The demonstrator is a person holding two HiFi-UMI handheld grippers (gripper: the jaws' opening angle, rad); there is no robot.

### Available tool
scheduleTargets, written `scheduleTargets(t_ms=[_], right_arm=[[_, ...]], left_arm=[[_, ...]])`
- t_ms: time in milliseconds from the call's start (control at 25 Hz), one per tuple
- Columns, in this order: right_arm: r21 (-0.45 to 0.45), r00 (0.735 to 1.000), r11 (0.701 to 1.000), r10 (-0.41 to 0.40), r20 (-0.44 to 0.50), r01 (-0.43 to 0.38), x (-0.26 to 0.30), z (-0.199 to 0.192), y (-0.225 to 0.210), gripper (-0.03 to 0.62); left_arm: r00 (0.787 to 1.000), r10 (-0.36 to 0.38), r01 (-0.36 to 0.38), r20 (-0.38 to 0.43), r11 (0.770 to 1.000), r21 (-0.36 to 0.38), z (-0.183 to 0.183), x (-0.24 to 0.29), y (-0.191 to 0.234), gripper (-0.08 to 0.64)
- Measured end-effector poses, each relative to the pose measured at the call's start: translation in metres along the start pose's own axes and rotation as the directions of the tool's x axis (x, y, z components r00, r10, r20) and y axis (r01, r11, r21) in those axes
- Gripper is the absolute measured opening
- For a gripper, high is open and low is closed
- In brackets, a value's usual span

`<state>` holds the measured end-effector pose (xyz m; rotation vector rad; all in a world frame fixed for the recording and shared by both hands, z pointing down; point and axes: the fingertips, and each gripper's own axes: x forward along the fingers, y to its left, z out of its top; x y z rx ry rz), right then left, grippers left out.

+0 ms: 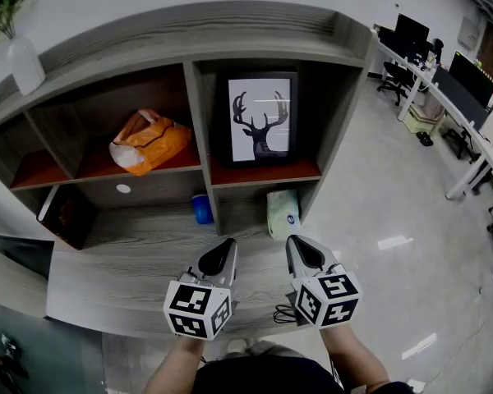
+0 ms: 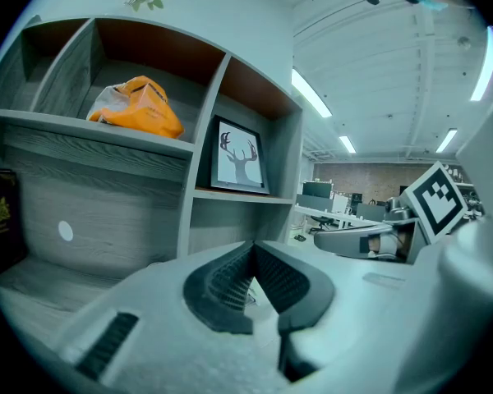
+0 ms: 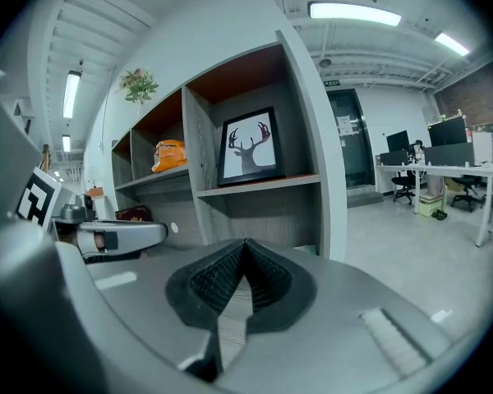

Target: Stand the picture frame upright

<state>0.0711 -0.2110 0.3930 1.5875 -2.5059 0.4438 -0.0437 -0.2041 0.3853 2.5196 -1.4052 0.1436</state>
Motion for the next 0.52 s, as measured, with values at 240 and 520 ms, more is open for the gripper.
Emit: scheduleTargets(t_ms=[240, 520], right_arm=[[-0.003, 1.000, 1.000, 0.007, 0.000, -0.007, 0.0006, 0.0016, 0.0016, 0.000], [0.005, 1.000, 1.000, 0.015, -0.006, -0.015, 0.0026, 0.0001, 0.0019, 0.000]], left_arm=[[1.000, -0.002, 0.002, 0.000, 1.000, 0.003, 0.0011, 0.0007, -0.0013, -0.005], [1.000, -0.008, 0.008, -0.009, 1.000, 0.005, -0.0016, 0.0019, -0.0030, -0.005]])
